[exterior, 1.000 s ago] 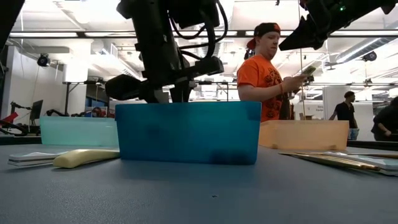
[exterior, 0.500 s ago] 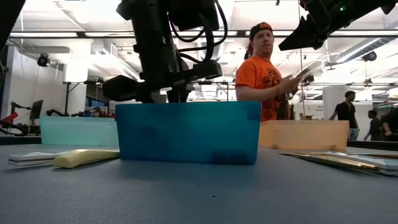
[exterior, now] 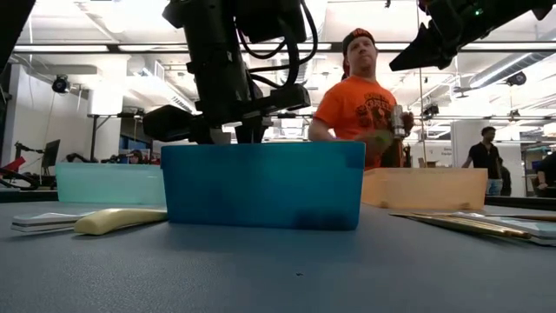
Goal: Sort silverware by color (type)
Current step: Put the left yellow knife into the blue bin
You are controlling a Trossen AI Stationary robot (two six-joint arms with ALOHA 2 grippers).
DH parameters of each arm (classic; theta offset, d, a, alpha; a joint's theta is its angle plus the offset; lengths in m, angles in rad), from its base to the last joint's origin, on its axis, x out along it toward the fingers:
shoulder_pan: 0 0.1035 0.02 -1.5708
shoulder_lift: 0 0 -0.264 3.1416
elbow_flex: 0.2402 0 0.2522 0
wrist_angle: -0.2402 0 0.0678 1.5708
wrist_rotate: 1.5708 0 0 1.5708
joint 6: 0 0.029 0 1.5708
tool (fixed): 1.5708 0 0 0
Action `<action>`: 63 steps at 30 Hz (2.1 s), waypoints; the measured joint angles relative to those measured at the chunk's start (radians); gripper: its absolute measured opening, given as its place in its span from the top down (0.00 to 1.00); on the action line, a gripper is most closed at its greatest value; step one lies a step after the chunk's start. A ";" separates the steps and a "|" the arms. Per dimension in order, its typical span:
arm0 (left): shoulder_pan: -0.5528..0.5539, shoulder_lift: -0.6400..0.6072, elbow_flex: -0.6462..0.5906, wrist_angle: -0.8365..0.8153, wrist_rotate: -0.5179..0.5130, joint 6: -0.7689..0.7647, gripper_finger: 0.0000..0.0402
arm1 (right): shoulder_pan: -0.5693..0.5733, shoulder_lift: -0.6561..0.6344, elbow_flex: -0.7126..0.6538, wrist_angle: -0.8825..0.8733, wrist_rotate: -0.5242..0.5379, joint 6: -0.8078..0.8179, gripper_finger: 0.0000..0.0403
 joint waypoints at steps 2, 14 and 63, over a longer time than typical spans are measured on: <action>0.000 0.000 0.001 0.000 0.000 0.011 0.84 | 0.000 0.000 0.000 0.000 0.000 0.000 0.82; 0.007 -0.013 0.169 -0.219 -0.025 0.432 0.84 | 0.000 0.000 0.000 0.022 0.000 0.054 0.82; 0.262 -0.957 -0.796 1.171 0.035 2.033 1.00 | 0.106 0.777 0.464 -0.142 -0.019 0.414 0.82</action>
